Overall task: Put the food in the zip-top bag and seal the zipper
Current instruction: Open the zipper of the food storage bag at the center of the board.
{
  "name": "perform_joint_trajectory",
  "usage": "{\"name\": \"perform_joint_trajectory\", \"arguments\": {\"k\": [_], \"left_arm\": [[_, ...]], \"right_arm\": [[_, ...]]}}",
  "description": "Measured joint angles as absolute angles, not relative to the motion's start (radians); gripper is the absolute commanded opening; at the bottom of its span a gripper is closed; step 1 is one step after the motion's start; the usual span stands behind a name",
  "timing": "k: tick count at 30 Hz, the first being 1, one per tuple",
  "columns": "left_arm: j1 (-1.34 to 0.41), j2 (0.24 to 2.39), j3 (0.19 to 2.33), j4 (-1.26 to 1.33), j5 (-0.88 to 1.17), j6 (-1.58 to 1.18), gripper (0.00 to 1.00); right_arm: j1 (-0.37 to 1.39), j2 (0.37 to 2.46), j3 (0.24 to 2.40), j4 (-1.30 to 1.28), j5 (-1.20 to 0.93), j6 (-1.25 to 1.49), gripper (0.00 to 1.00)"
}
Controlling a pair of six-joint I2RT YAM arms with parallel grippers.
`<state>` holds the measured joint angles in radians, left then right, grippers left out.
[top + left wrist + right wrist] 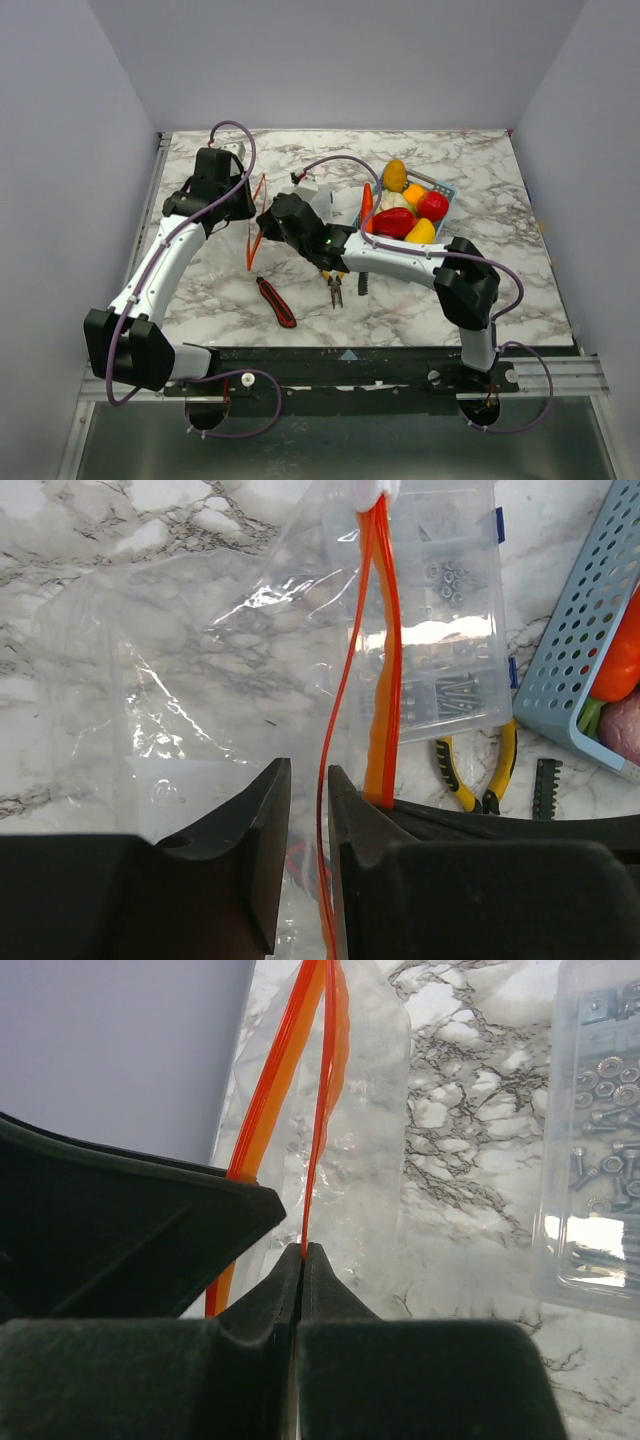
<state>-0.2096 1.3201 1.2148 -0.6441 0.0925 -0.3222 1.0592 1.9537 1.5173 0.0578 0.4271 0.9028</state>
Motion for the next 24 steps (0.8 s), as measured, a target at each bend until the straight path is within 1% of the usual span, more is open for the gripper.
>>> {"name": "perform_joint_trajectory", "arguments": {"k": [3,4,7,9,14,18,24], "left_arm": [[-0.246,1.320,1.215,-0.646,0.051,-0.315,0.25],[-0.262,1.318,1.215,-0.648,0.033,-0.310,0.23],[-0.294,1.312,1.215,-0.648,-0.023,-0.293,0.12],[-0.303,1.310,1.215,-0.651,-0.052,-0.279,0.00],[-0.304,1.310,1.215,-0.681,-0.128,-0.266,0.00],[-0.304,1.285,1.213,-0.689,-0.214,-0.254,0.00],[-0.304,1.179,1.196,-0.682,-0.290,-0.245,0.00]], "right_arm": [[1.059,1.953,1.517,0.061,0.428,0.921,0.01],[1.059,1.952,1.517,0.061,0.428,0.927,0.01],[1.059,1.952,1.517,0.060,0.427,0.943,0.01],[1.059,1.952,1.517,0.062,0.426,0.956,0.01],[1.059,1.932,1.480,0.083,0.430,0.991,0.01],[1.059,1.896,1.402,0.074,0.479,1.022,0.01],[1.059,1.863,1.297,0.042,0.533,1.042,0.06]]}}
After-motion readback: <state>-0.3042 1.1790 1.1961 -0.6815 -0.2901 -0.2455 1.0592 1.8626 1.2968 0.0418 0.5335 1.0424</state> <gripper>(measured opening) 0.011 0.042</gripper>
